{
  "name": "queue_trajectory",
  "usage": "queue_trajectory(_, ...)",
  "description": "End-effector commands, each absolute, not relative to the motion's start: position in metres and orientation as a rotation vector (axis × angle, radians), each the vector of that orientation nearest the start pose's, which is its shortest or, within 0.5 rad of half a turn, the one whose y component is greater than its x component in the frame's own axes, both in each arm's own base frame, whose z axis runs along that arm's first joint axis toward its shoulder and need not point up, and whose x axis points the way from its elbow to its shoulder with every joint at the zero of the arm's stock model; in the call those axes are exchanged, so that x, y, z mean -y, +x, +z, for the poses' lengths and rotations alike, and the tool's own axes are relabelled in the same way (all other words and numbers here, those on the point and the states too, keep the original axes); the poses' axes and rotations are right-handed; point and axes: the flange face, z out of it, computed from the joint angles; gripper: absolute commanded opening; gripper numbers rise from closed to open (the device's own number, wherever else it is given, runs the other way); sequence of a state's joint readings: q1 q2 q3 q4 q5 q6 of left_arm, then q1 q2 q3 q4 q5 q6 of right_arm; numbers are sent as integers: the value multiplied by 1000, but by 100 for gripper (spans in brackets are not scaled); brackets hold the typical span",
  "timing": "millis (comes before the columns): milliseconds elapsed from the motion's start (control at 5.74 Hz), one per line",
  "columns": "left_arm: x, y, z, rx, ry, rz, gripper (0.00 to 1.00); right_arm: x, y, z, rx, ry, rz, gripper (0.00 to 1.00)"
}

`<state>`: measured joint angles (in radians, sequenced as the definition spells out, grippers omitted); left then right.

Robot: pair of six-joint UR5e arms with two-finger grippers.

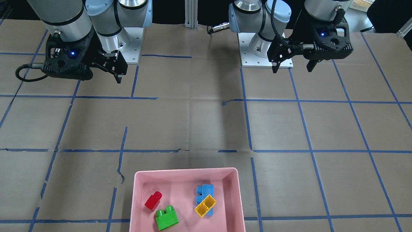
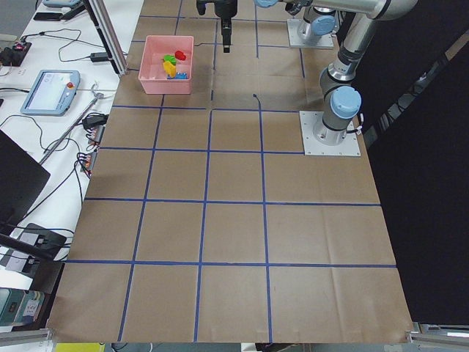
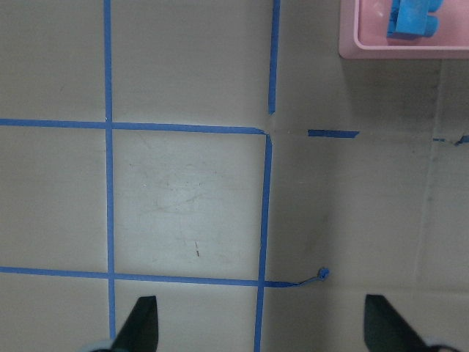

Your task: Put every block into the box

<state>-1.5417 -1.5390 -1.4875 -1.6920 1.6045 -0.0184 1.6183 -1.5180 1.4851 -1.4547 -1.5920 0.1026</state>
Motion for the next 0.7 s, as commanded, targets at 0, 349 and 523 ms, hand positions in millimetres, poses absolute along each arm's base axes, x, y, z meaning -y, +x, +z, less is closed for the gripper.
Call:
queue_trajectory(0, 479, -116, 533, -3107, -74, 7, 99, 502, 155, 494, -3164, 86, 112, 100)
queue_trajectory(349, 479, -116, 532, -3107, -74, 10, 99, 499, 153, 506, -3168, 89, 85, 100)
queue_trajectory(523, 480, -116, 532, -3107, -74, 7, 99, 501, 153, 500, -3171, 89, 101, 100)
